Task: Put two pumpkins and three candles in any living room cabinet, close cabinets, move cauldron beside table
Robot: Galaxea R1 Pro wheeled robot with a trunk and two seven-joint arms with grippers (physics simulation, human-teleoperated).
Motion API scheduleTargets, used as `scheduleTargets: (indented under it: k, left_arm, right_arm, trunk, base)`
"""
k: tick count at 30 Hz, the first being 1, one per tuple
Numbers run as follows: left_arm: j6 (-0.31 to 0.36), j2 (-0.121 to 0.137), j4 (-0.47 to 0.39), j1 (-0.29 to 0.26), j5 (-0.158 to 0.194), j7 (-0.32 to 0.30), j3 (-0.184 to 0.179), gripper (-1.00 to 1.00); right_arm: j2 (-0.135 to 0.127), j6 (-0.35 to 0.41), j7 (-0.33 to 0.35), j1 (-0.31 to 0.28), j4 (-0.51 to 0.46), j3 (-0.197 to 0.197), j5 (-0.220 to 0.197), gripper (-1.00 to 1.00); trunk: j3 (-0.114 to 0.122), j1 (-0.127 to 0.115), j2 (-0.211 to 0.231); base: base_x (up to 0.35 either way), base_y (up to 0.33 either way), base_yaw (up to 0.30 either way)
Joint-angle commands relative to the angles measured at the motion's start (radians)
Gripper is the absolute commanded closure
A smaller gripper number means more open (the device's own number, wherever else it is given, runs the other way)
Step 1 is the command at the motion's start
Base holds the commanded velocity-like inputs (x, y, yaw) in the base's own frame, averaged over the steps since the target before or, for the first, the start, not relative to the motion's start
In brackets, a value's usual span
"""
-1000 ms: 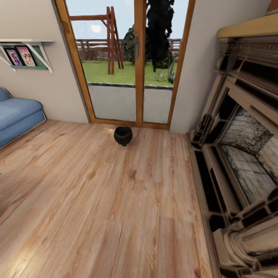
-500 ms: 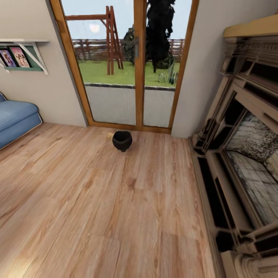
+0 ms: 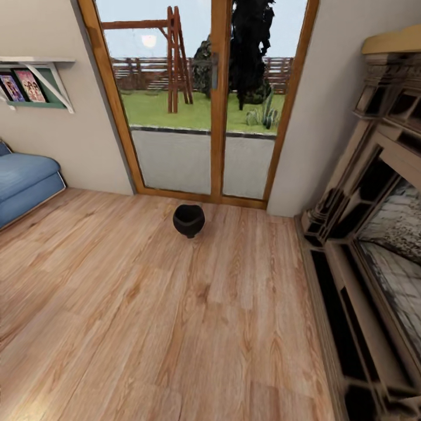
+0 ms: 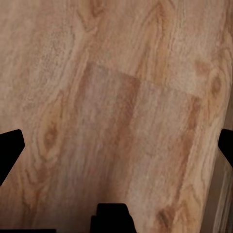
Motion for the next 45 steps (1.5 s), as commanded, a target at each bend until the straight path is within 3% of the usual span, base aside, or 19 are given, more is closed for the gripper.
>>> scheduleTargets:
  k: [1,45]
  left_arm:
    - [0.0,0.0,0.0,0.0,0.0,0.0,0.0,-1.0]
    - [-0.001,0.0,0.0,0.0,0.0,0.0,0.0,-1.0]
  right_arm:
    - [0.0,0.0,0.001,0.0,0.0,0.0,0.0,-1.0]
    - [0.002,0.002,0.003,0.0,0.001,0.0,0.0,-1.0]
  trunk:
    - [-0.001,0.0,0.0]
    - [-0.004,0.0,0.0]
  base:
    - [0.329,0.0,0.201]
    - [0.329,0.0,0.015]
